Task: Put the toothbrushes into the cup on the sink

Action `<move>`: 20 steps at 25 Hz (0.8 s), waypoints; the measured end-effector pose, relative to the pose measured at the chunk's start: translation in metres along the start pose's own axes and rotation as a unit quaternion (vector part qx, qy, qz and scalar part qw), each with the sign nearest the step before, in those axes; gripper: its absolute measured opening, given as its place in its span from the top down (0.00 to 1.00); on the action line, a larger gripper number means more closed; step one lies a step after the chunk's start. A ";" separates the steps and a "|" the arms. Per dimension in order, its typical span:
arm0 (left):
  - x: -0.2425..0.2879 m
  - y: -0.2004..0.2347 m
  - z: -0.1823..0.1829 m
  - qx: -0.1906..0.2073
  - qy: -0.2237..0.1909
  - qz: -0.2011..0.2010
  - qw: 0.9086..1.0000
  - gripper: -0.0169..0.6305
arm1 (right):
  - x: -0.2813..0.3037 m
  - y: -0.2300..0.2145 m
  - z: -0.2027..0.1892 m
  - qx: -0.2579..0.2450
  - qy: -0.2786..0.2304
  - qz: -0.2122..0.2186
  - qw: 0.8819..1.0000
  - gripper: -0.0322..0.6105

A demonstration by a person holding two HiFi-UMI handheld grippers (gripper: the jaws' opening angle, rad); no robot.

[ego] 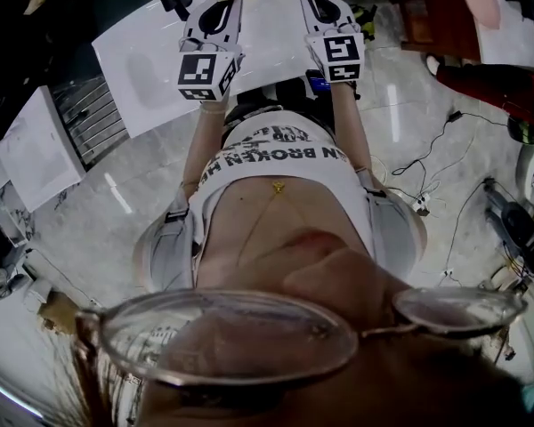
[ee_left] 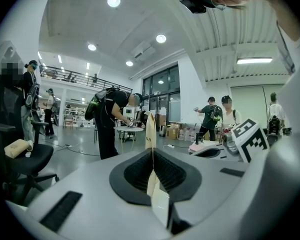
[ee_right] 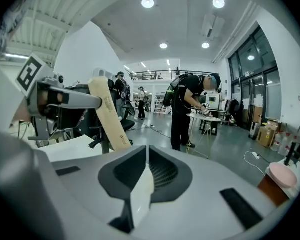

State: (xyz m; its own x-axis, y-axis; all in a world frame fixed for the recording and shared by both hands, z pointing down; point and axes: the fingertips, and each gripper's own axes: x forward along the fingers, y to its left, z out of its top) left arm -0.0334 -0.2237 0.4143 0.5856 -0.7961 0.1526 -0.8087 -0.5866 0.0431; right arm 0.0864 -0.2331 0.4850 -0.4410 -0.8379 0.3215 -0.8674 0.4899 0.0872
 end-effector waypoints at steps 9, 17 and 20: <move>0.031 -0.024 0.002 0.008 0.002 -0.058 0.998 0.95 | -0.025 -0.013 -0.006 0.017 0.003 -0.039 0.999 0.89; 0.057 -0.036 -0.004 0.022 0.011 -0.071 0.997 0.95 | -0.043 -0.030 -0.026 0.030 0.013 -0.060 0.998 0.89; 0.065 -0.030 -0.005 0.029 0.012 -0.064 0.997 0.95 | -0.044 -0.032 -0.030 0.033 0.015 -0.059 0.998 0.89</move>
State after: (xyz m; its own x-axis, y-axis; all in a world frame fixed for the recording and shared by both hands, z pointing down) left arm 0.0288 -0.2570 0.4283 0.6819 -0.7106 0.1736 -0.7224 -0.6914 0.0076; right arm 0.1404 -0.2040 0.4964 -0.3291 -0.8809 0.3402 -0.9266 0.3707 0.0633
